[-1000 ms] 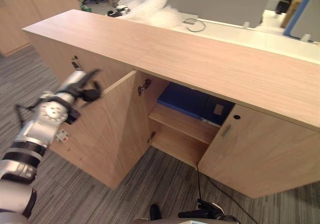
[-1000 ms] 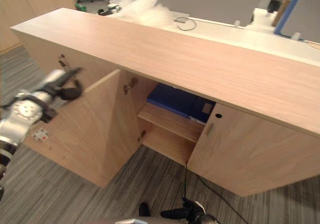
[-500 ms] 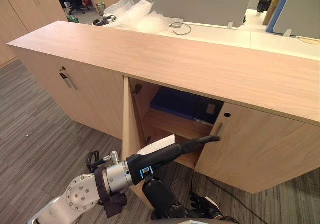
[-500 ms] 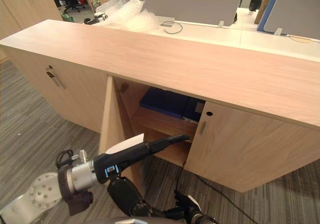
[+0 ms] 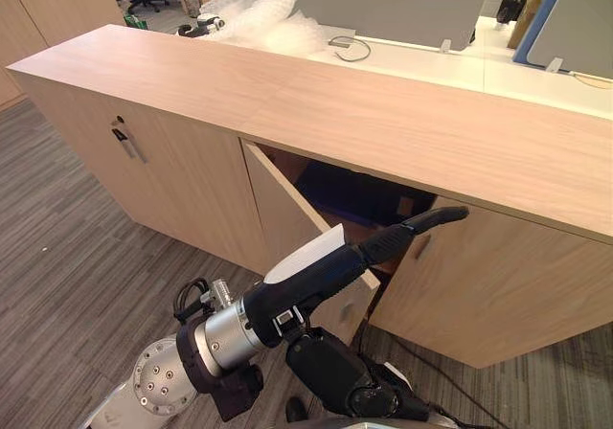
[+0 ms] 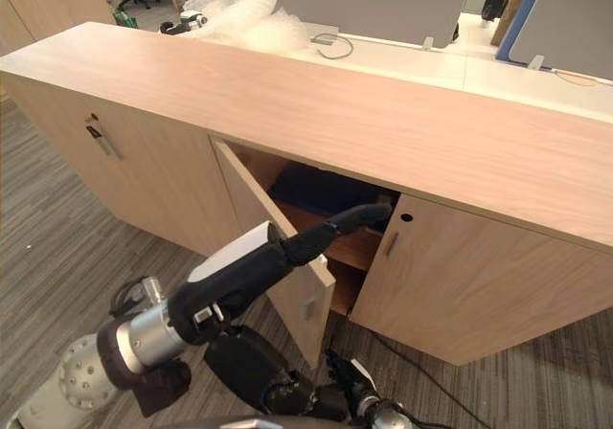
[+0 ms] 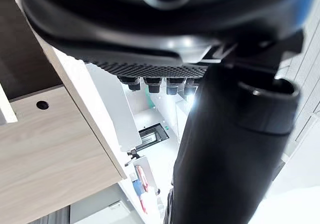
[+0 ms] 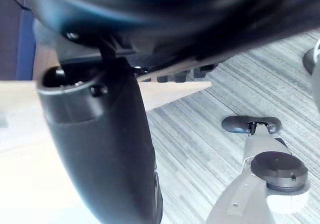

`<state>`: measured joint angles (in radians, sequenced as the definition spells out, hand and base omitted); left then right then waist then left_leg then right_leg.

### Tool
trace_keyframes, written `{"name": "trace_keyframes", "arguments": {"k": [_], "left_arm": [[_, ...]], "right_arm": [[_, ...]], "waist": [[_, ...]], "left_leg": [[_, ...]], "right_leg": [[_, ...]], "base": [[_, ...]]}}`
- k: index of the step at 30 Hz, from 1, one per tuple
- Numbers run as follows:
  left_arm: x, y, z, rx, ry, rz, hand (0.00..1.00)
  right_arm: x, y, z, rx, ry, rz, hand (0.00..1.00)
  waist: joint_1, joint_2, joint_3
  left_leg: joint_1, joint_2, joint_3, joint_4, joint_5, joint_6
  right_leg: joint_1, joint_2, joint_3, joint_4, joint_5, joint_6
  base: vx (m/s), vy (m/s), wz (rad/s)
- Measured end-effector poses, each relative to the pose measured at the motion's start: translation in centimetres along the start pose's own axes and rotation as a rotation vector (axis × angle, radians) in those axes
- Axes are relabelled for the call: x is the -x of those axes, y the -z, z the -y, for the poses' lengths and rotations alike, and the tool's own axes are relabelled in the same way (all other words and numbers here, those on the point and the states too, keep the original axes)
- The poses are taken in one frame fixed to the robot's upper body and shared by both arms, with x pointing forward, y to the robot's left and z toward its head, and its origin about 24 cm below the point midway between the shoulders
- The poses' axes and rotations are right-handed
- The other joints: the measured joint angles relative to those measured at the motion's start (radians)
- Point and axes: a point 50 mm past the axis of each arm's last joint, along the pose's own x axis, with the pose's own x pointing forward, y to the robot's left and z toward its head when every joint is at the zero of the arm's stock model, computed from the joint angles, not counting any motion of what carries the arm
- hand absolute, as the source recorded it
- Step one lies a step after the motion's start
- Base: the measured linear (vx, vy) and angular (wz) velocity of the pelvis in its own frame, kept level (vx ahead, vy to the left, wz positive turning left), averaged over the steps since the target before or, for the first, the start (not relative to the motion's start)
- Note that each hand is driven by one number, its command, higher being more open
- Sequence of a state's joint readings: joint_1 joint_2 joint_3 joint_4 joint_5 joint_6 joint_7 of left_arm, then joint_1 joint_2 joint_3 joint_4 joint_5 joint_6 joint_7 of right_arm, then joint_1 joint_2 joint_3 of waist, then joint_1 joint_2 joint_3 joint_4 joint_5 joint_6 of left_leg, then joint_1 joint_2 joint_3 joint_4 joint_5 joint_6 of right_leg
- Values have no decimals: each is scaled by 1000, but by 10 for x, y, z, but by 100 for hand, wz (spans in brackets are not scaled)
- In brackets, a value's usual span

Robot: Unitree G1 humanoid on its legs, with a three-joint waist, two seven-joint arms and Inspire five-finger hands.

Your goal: Walk over to the cabinet, pick up the folder, carry it to the office cabinet, place the folder inside the office cabinet, then close the office cabinet door

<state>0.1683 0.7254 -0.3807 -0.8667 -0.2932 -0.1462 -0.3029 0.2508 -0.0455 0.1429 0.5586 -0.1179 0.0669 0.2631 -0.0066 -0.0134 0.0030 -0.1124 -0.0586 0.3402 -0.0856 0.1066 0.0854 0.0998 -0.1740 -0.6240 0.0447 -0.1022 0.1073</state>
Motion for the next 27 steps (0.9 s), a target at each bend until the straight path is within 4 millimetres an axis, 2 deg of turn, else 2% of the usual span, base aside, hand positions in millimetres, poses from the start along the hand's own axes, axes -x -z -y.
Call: {"name": "trace_keyframes", "arguments": {"k": [10,14,17,19,21,22,23,24,25,26,27], "left_arm": [[-14,-7,-1,-8,-55,110,100],[-17,-11,-3,13,-125,165,100],[-11,-9,-7,43,-238,174,100],[-2,7,-9,111,-363,137,100],[13,43,-11,253,-534,35,100],[37,83,-11,397,-734,-101,100],[50,98,-9,447,-819,-161,100],[90,140,2,578,-1039,-341,100],[108,156,10,621,-1105,-426,100],[136,175,23,684,-1196,-559,100],[181,195,47,794,-1356,-741,100]], "right_arm": [[2,-21,-2,9,-8,61,100],[6,-30,2,13,-5,90,100],[9,-39,8,9,13,122,100],[13,-47,13,7,30,148,100],[17,-47,22,-15,66,162,100],[16,-44,29,-44,87,167,100],[14,-42,31,-49,96,163,100],[5,-33,42,-104,142,122,100],[1,-27,46,-126,161,89,100],[-5,-21,52,-145,185,37,100],[-8,-14,59,-172,216,-16,100]], "waist": [[-4,-12,2],[-4,-19,4],[-4,-21,5],[-1,-21,5],[2,-25,3],[7,-26,1],[6,-26,2],[6,-28,3],[7,-28,3],[9,-29,4],[21,-34,11]], "left_leg": [[-7,-3,-2,2,0,0],[-7,-2,-1,3,0,0],[-8,-1,3,3,0,0],[-14,0,3,4,1,0],[-18,2,3,4,2,-3],[-18,4,4,4,2,-3],[-17,5,6,3,2,-3],[-13,9,13,0,3,-5],[-13,10,15,0,4,-5],[-10,13,20,0,3,-6],[-1,20,38,1,-1,-11]], "right_leg": [[-9,-5,4,6,-1,1],[-11,-5,8,6,-1,2],[-16,-5,17,7,-1,2],[-22,-4,19,9,-1,2],[-27,-3,21,9,-1,2],[-26,-1,21,9,-1,2],[-27,-1,22,9,-1,2],[-27,3,30,9,-1,2],[-27,4,31,8,-1,2],[-26,5,36,5,-1,2],[-23,8,52,3,-1,2]], "base": [[0,0,0],[-5,-1,-1],[-9,-2,-6],[-3,-1,-3],[0,0,0],[0,0,0],[-31,-26,-11],[-23,-21,-11],[-22,-23,-15],[-10,-32,-22],[-6,-36,-29]]}}
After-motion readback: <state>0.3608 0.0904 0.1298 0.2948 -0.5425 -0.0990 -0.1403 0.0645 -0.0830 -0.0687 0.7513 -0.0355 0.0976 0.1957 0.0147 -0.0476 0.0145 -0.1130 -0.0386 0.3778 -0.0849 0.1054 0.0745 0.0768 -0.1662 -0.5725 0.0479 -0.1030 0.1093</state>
